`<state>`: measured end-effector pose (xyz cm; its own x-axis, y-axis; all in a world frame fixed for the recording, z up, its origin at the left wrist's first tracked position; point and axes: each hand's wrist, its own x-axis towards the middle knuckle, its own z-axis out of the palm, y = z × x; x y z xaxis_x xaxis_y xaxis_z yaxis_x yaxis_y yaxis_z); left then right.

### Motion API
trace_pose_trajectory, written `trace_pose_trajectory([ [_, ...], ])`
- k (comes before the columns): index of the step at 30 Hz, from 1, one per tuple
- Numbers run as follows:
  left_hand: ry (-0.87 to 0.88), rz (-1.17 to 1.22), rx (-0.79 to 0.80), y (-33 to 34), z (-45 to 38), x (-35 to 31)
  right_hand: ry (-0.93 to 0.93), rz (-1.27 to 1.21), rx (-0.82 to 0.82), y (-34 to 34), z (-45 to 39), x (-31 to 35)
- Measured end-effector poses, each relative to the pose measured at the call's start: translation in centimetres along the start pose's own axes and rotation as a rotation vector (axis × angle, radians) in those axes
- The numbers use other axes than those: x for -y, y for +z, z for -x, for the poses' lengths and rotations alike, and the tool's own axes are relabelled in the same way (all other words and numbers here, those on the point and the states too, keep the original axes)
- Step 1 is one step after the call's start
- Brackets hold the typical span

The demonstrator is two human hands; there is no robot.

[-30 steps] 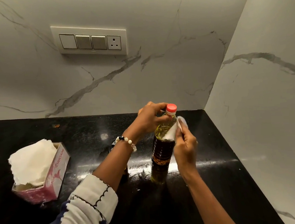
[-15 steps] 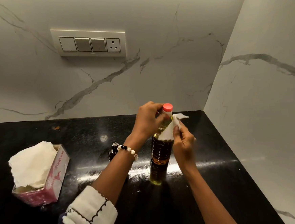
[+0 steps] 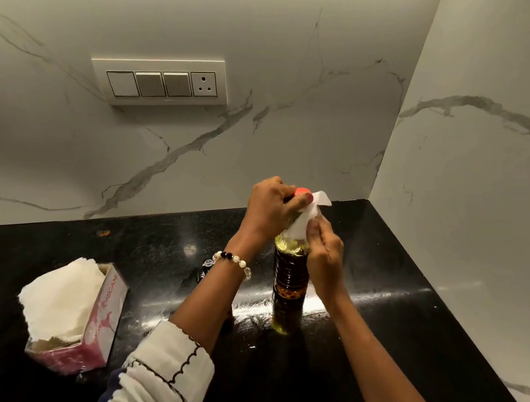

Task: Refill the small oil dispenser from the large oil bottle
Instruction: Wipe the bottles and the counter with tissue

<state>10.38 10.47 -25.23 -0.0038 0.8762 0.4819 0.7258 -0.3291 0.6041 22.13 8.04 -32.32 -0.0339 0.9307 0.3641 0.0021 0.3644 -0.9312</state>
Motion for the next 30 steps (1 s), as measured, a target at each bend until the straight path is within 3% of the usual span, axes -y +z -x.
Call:
trace_pose_trajectory([
  [4,0.031,0.045,0.098,-0.7,-0.2,0.4,0.076,-0.009,0.074,-1.1,-1.6,0.5],
  [9,0.054,0.046,0.271,-2.1,-1.1,1.1,-0.025,-0.022,0.099,-1.4,1.3,0.2],
  [13,0.090,0.043,0.355,-2.4,-1.6,0.9,0.123,-0.136,0.056,-1.2,-1.7,1.0],
  [17,0.106,0.046,0.359,-2.9,-1.8,1.4,0.111,-0.042,0.182,-1.2,-3.5,0.4],
  [20,0.123,0.036,0.316,-2.8,-1.6,1.5,0.024,0.097,0.073,-1.5,-2.2,-0.4],
  [24,0.151,0.062,0.184,-2.4,-1.2,1.4,-0.011,0.106,-0.033,-0.9,-1.1,-0.8],
  [30,0.177,-0.003,0.178,-2.5,-1.8,1.7,0.114,-0.064,0.228,-0.9,-4.5,-0.2],
])
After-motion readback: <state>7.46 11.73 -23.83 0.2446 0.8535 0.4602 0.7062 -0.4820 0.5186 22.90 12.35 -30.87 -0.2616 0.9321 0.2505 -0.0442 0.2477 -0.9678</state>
